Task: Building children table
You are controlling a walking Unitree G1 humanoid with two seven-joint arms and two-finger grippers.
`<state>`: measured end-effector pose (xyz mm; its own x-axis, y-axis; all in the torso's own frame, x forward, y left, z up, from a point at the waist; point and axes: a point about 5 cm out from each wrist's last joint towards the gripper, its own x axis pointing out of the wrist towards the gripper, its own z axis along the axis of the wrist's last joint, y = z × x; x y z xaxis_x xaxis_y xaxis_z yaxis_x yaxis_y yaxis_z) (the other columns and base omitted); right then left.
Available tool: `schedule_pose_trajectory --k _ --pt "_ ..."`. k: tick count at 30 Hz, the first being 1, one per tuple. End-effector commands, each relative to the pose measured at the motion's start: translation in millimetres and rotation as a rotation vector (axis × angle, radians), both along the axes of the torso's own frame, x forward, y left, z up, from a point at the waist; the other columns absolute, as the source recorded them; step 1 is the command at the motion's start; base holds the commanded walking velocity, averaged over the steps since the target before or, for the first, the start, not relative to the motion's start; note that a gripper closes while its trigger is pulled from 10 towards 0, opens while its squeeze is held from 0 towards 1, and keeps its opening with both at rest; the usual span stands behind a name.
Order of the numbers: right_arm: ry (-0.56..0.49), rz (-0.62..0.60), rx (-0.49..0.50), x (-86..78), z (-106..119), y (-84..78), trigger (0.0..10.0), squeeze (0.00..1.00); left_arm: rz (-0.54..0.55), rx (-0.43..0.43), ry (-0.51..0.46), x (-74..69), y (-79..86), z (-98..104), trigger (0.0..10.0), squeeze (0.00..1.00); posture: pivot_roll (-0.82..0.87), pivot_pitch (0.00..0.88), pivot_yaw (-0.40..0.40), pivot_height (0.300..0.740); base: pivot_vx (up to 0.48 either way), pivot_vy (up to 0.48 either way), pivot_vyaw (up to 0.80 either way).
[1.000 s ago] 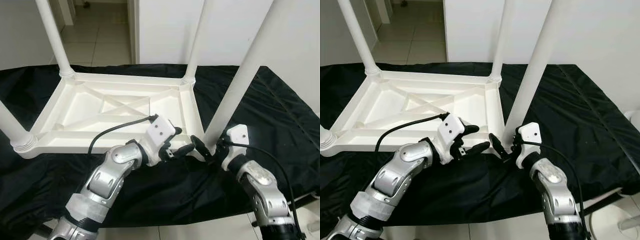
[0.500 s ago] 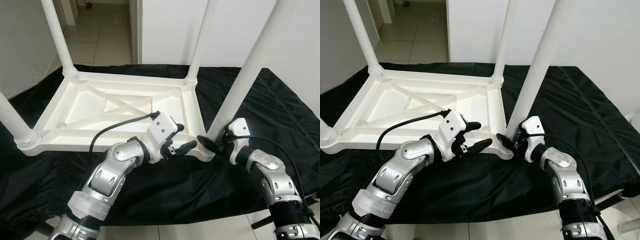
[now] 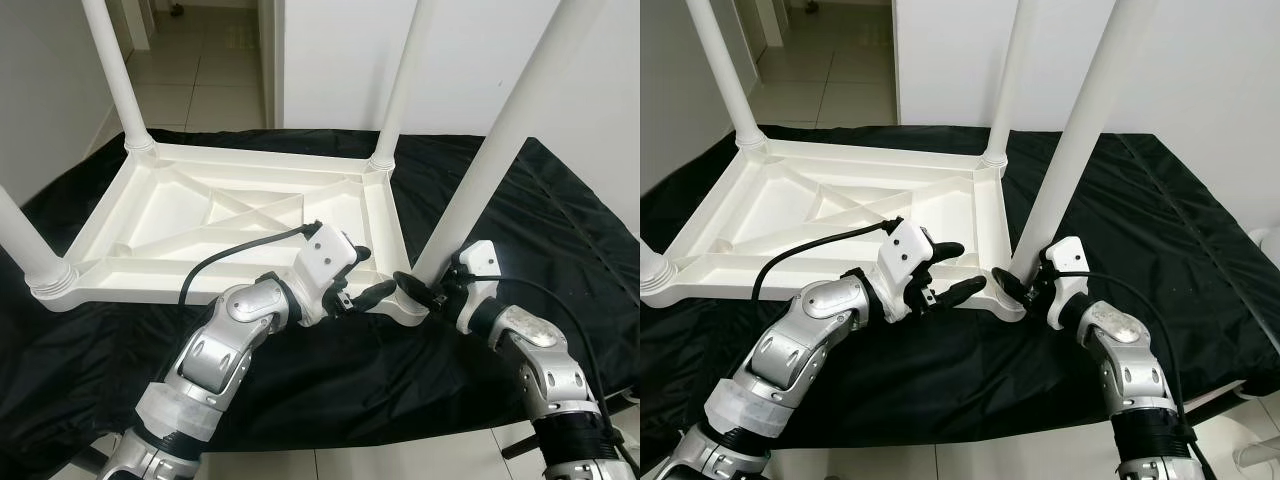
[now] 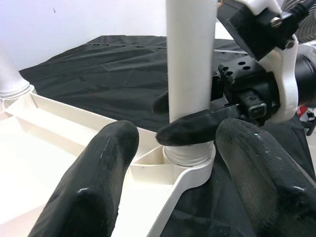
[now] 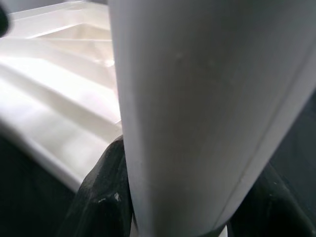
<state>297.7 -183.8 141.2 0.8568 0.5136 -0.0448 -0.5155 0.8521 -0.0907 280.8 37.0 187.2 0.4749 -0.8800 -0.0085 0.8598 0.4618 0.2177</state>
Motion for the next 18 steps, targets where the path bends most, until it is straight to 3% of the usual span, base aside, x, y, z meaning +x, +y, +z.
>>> schedule_pose_trajectory --k 1,3,5,8,9,14,16,18 --pt "0.034 -0.05 -0.005 -0.9 -6.0 4.1 10.0 0.0 0.04 0.001 -0.005 0.2 0.8 -0.6 10.0 0.0 -0.06 0.016 -0.042 0.74 0.0 0.0 0.0" --pt "0.044 -0.1 0.012 -3.4 -8.0 12.2 10.0 0.0 0.038 0.003 -0.004 -0.1 0.4 -1.0 10.0 0.0 -0.06 0.019 -0.036 0.74 0.0 0.0 0.0" --pt "0.06 -0.251 0.063 -9.1 -12.5 31.6 10.0 0.0 0.029 0.009 -0.004 -0.8 -1.0 -1.3 10.0 0.0 -0.06 0.024 -0.031 0.74 0.0 0.0 0.0" --pt "0.061 -0.264 0.067 -9.6 -12.6 32.6 10.0 0.0 0.028 0.01 -0.004 -0.9 -1.1 -1.2 10.0 0.0 -0.06 0.024 -0.031 0.74 0.0 0.0 0.0" --pt "0.056 -0.366 0.093 -10.7 -13.0 36.5 10.0 0.0 0.026 0.012 -0.003 -1.0 -0.8 -1.3 10.0 0.0 -0.07 0.033 -0.022 0.74 0.0 0.0 0.0" --pt "0.057 -0.503 0.123 -13.5 -12.9 41.1 10.0 0.0 0.023 0.014 -0.001 -1.1 -0.5 -1.3 10.0 0.0 -0.07 0.033 -0.022 0.74 0.0 0.0 0.0" --pt "0.057 -0.635 0.176 -15.3 -11.6 53.9 10.0 0.0 0.022 0.015 0.0 -0.6 -0.4 -1.0 10.0 0.0 -0.07 0.036 -0.017 0.74 0.0 0.0 0.0" --pt "0.052 -0.641 0.187 -15.6 -9.4 62.6 10.0 0.0 0.02 0.012 -0.001 -0.3 -0.9 -0.3 10.0 0.0 -0.07 0.036 -0.016 0.74 0.0 0.0 0.0"
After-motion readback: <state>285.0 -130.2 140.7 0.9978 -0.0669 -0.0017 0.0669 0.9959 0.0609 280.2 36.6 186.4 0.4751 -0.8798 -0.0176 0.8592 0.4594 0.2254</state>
